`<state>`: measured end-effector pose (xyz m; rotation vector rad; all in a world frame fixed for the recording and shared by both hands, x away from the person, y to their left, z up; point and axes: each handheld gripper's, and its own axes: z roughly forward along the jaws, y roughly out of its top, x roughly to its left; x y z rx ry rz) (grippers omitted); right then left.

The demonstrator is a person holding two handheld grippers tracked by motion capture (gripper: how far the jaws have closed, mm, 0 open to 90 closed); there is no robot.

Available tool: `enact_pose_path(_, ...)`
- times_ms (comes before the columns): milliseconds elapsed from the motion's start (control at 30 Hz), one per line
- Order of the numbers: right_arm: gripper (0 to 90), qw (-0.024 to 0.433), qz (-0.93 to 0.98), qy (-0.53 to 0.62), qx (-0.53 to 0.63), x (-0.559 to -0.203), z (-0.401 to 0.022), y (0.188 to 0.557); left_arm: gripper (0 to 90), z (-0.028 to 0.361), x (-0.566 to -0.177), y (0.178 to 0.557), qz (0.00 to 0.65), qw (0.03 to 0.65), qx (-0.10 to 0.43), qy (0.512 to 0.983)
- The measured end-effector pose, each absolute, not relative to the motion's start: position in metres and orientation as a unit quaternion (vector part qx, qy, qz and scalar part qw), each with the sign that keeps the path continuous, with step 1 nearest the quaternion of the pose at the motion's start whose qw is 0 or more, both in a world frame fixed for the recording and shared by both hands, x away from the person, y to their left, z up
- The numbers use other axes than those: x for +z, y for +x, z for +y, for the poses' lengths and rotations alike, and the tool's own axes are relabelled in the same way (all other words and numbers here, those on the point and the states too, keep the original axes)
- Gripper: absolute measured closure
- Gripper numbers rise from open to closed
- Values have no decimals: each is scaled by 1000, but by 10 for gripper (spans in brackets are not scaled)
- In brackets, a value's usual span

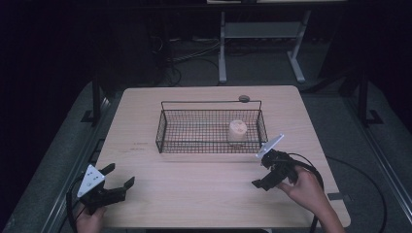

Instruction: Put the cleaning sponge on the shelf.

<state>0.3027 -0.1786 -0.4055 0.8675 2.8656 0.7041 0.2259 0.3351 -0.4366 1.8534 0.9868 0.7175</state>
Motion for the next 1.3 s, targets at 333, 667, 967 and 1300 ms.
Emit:
enact_pose_path(333,183,39,930,280,234,-409,-183,290,139,335,-437,226,399,447,291,746)
enact_pose_path(667,183,31,927,288,237,-421,-190,278,139,334,-437,226,397,445,290,748)
enact_pose_path(967,183,30,922,298,245,-426,-197,269,139,333,-437,226,398,447,290,747)
enact_pose_path(1300,183,40,915,302,265,-429,-202,257,140,332,-438,226,397,445,289,749)
